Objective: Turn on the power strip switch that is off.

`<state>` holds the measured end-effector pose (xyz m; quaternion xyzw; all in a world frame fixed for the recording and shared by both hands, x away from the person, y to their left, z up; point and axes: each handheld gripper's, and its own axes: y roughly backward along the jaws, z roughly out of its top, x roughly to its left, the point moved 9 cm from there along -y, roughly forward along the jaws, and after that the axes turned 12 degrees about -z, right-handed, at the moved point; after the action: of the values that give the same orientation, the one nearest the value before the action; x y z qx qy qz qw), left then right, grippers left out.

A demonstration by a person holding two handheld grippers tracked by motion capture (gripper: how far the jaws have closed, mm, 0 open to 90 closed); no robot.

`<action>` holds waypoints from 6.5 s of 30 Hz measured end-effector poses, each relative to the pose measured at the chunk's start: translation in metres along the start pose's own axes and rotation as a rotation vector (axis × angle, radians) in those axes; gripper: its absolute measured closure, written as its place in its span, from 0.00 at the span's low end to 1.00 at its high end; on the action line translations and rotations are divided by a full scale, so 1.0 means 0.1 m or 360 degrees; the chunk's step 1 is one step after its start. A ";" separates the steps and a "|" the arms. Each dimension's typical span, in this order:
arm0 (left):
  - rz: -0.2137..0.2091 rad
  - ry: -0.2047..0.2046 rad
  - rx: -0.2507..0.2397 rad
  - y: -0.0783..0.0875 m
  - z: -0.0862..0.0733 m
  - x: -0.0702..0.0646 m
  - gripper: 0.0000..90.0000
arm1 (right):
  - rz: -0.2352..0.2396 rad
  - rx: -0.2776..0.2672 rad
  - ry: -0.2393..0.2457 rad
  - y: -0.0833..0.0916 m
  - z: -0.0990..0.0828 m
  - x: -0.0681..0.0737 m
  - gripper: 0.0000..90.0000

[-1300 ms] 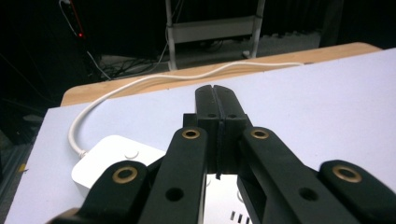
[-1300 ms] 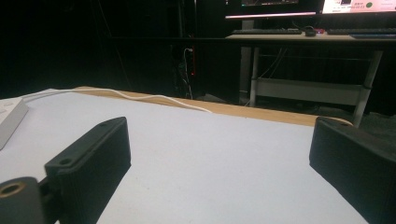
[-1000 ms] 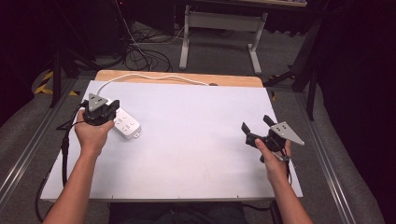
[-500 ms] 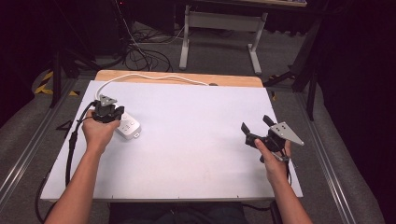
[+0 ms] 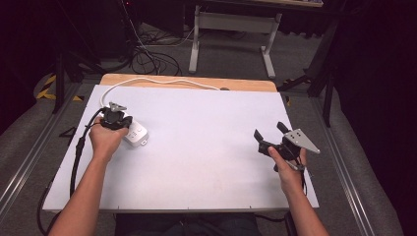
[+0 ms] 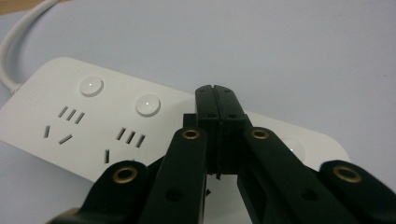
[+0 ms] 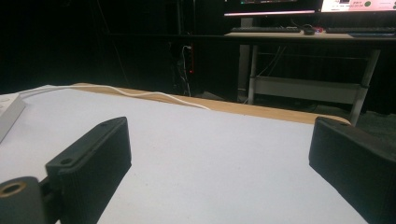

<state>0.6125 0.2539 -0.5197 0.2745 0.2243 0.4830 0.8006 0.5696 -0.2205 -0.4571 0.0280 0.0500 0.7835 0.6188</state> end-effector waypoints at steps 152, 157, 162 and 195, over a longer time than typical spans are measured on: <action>-0.0003 -0.0030 -0.0690 0.72 0.40 -0.19 0.56 | 0.0005 -0.0001 0.0011 0.00 0.02 0.05 0.07; 0.0030 -0.0015 -0.0721 0.80 0.37 -0.23 0.53 | -0.0002 0.0002 0.0006 0.00 0.02 0.04 0.07; 0.0061 -0.0018 -0.0787 0.96 0.33 -0.26 0.49 | 0.0004 -0.0002 0.0008 0.00 0.02 0.05 0.07; 0.0287 0.0049 -0.0990 1.50 -0.03 -0.15 0.03 | 0.0004 -0.0012 0.0019 0.02 0.04 0.08 0.07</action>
<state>0.5068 0.2983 -0.4217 0.0281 0.0528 0.6014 0.7967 0.5657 -0.2127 -0.4530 0.0212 0.0507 0.7847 0.6175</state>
